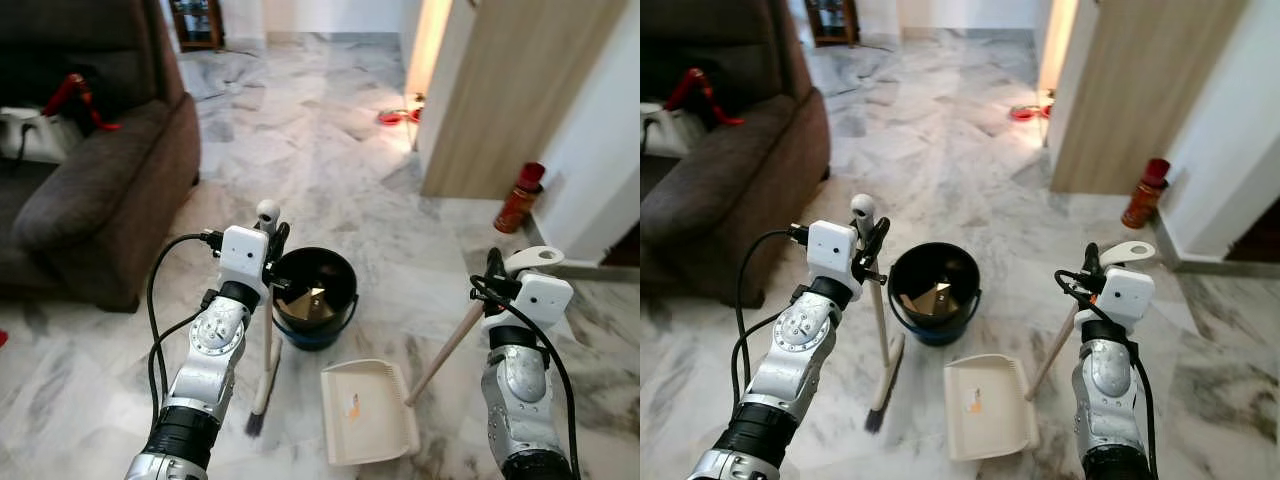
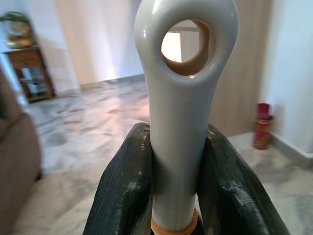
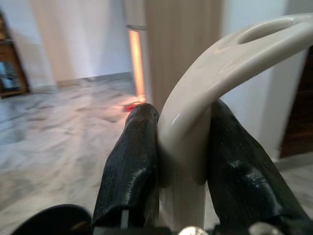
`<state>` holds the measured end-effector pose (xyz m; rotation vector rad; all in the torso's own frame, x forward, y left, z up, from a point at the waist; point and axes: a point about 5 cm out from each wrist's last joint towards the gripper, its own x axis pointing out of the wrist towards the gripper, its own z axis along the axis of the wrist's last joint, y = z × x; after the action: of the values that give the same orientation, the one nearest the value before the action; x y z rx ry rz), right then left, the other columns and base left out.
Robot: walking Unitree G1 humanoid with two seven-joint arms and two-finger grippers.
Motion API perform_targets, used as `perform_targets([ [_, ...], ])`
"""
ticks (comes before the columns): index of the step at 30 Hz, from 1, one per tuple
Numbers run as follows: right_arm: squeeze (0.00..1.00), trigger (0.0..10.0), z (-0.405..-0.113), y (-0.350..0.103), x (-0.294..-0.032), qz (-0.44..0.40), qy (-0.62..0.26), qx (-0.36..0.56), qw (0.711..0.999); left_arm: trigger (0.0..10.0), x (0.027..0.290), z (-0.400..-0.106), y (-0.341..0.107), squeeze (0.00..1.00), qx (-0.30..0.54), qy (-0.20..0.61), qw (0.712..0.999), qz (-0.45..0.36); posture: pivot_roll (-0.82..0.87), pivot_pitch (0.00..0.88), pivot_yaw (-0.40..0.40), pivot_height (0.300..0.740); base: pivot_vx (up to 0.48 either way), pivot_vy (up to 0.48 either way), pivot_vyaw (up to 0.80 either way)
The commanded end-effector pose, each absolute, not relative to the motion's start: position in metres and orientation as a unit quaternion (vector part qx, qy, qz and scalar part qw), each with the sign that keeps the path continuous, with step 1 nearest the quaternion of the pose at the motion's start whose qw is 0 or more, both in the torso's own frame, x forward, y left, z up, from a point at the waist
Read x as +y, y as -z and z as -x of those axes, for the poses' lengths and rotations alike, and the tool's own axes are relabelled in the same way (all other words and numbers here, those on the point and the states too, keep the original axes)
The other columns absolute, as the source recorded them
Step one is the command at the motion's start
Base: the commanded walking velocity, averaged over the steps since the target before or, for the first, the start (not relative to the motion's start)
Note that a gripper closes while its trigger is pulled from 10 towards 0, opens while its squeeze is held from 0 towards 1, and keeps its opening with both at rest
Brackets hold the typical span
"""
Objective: Sweep floor
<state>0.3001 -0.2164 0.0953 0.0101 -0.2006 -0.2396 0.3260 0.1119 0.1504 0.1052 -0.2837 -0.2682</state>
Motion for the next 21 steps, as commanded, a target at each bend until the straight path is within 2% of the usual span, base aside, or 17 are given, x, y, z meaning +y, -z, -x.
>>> perform_targets([
  [1,0.00,10.0,-0.3022,-0.1040,-0.2198,-0.006,0.124,-0.123,0.985,10.0,0.1084,-0.3276,-0.1592,0.00,-0.164,0.140,0.975,-0.060,0.10,0.035,-0.009,0.740,0.000,0.000,-0.80],
  [2,0.00,10.0,-0.3022,-0.1039,-0.2196,-0.006,0.124,-0.123,0.985,10.0,0.1085,-0.3275,-0.1591,0.00,-0.164,0.140,0.975,-0.060,0.10,0.035,-0.009,0.740,0.000,0.000,-0.80],
  [12,0.00,10.0,-0.3032,-0.1028,-0.2187,-0.004,0.122,-0.118,0.985,10.0,0.1070,-0.3266,-0.1588,0.00,-0.163,0.141,0.975,-0.058,0.11,0.050,-0.013,0.740,0.000,0.000,0.00],
  [21,0.00,10.0,-0.3035,-0.1024,-0.2192,0.000,0.121,-0.114,0.986,10.0,0.1064,-0.3275,-0.1568,0.00,-0.158,0.144,0.975,-0.057,0.10,0.047,-0.013,0.740,0.000,0.000,-0.80],
])
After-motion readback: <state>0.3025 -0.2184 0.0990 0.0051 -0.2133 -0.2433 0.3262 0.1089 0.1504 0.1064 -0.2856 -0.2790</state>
